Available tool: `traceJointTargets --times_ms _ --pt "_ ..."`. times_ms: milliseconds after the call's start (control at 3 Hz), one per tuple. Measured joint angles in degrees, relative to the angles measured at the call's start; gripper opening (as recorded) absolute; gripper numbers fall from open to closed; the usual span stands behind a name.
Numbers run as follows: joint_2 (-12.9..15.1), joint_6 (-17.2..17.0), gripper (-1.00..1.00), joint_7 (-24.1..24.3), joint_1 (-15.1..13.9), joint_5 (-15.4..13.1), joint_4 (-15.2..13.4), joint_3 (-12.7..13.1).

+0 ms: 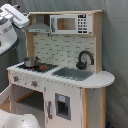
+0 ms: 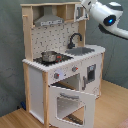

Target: Play with the kitchen

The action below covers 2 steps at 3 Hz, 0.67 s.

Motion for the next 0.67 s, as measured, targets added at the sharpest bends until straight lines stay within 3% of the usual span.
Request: traceJointTargets --times_ms 667 --pt "-5.8 -4.2 1.00 10.5 -3.6 0.1 0.6 0.9"
